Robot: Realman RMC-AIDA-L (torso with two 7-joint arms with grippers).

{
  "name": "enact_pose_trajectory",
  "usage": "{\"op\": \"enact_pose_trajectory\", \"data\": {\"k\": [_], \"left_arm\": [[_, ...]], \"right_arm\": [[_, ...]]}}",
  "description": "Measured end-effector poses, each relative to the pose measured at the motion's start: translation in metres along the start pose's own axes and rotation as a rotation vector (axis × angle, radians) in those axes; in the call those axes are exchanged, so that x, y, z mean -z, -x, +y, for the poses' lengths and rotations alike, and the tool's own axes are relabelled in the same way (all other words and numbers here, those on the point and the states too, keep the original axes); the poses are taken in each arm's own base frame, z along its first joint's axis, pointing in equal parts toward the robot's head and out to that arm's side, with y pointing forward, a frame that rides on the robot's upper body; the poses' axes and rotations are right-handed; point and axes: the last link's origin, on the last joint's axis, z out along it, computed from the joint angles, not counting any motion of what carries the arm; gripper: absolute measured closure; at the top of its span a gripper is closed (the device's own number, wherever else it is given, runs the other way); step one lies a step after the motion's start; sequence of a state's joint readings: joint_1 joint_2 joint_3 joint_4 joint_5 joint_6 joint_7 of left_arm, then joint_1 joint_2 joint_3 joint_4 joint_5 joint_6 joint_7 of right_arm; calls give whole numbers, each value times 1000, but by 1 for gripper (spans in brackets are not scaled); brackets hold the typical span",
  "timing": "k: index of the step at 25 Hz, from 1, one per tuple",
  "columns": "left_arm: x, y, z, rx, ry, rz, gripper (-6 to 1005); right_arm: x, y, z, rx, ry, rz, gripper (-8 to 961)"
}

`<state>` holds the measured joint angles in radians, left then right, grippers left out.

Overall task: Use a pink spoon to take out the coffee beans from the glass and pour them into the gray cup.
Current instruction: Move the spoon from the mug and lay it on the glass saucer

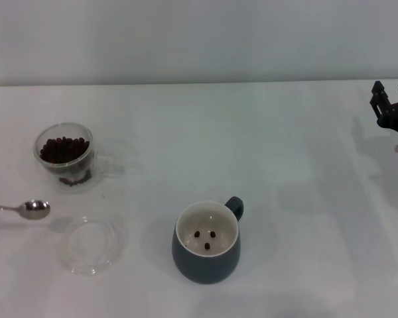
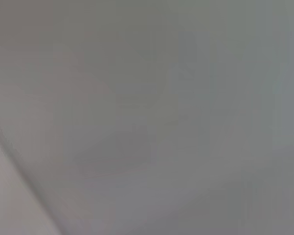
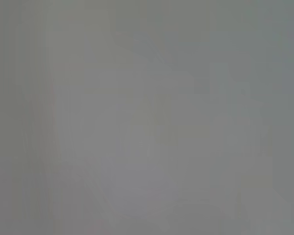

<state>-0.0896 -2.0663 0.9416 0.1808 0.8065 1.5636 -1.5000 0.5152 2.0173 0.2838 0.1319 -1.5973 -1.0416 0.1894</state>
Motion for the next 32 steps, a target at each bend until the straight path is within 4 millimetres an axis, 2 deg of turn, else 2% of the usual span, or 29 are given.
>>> {"op": "enact_pose_trajectory", "data": {"k": [8,15,19,27,32], "left_arm": [[-3,13,-14,40,-92,-54,866],[-17,27,-26,44,-176,-163,865],[-24,31,-26,29,-178,-190,867],[-52,43,-25,-17,-170,-281,865],[-54,45,-25,-13,-177,-291,867]], "right_arm": [[1,-1,-1,5,1,2,361],[2,-1,-5,14,-7,3,359],[2,0,-6,17,-8,2,358],[-1,2,-6,25,-5,-4,356],[0,2,-8,30,-9,-4,355]]}}
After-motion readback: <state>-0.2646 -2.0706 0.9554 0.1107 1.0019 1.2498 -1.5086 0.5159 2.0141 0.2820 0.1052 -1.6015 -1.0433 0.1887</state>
